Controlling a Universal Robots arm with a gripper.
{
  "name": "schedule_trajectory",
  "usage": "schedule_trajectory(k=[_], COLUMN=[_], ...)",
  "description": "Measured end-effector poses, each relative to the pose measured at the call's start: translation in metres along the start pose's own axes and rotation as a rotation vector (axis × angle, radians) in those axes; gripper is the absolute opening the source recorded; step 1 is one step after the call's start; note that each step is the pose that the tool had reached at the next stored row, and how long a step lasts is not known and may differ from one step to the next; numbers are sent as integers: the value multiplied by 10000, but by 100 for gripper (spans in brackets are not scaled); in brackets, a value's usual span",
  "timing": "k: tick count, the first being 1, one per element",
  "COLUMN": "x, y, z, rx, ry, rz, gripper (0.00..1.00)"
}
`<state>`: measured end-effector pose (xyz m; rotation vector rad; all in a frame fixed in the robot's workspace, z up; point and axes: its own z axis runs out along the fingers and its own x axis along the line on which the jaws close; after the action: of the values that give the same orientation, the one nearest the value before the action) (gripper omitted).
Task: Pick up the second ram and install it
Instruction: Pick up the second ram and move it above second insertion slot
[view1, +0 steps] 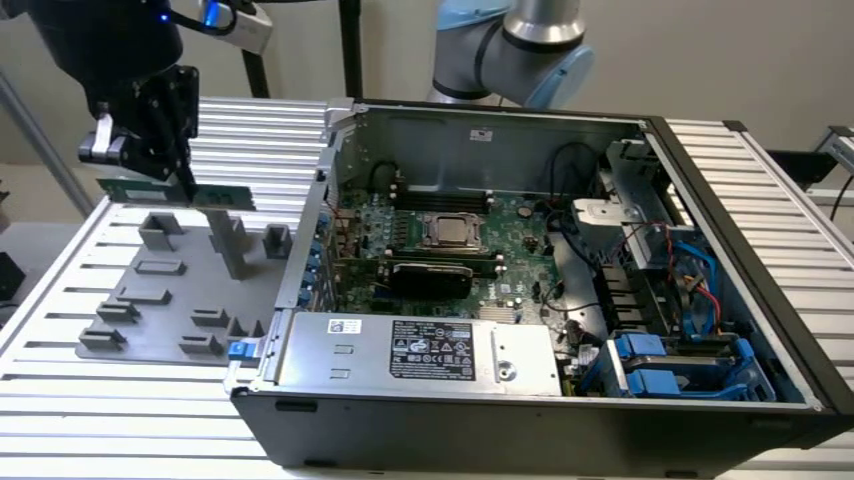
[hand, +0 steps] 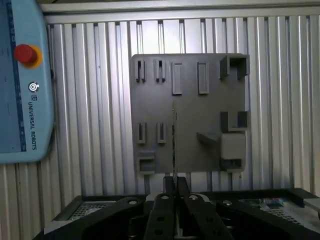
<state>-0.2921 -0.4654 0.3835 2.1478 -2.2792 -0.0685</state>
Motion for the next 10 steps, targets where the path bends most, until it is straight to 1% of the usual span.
schedule_trajectory(k=[3, 10], x=[-9, -31], y=[-118, -427], z=[-71, -216], rx=[-1, -4], ry=[-29, -96], rz=[-2, -4], gripper=[13, 13])
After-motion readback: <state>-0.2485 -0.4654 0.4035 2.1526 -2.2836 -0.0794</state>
